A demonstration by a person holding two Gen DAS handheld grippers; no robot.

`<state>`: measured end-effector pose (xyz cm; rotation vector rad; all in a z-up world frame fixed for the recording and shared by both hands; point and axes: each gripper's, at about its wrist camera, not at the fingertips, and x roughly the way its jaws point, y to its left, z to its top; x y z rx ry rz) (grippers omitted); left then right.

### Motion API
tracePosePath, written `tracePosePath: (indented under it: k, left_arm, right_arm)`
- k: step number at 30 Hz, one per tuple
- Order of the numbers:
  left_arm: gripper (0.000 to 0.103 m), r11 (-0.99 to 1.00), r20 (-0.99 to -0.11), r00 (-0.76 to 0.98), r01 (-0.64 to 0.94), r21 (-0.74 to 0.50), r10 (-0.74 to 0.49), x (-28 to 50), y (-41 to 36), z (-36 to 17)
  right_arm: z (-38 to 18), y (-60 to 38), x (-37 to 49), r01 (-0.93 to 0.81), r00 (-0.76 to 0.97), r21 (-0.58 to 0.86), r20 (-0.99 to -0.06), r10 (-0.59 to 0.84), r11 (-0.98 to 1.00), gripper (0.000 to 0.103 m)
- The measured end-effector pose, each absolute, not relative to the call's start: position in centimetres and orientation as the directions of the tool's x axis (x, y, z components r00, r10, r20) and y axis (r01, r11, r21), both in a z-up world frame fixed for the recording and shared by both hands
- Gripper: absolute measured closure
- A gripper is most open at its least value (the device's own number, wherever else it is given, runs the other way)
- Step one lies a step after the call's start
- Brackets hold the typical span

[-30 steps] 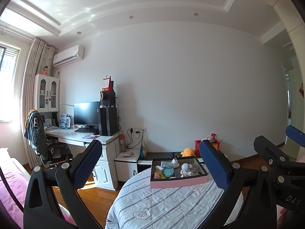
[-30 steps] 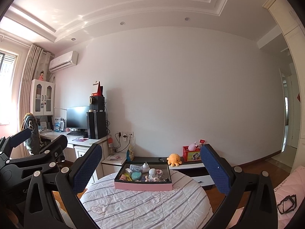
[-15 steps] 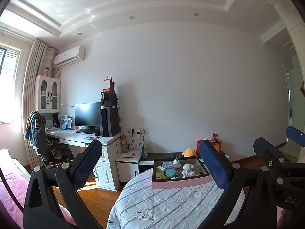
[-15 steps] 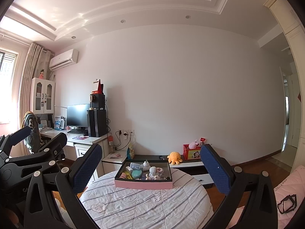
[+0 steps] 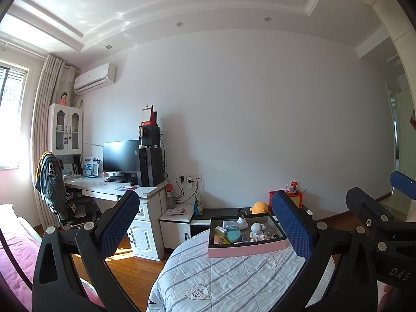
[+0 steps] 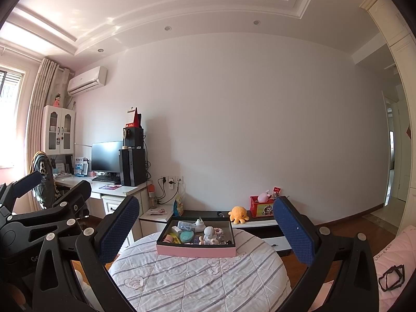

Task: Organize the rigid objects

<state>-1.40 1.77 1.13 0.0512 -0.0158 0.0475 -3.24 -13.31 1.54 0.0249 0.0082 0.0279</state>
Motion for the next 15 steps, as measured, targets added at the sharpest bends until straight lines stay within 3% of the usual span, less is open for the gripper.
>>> tracePosePath:
  k: [15]
  left_arm:
    - [0.0,0.997,0.016,0.999,-0.05,0.051,0.05,-1.38,1.8,1.06]
  right_arm:
    - [1.66,-13.37,-3.31,-0.028,1.0,0.025,-0.009,0.029,0.999,0.0]
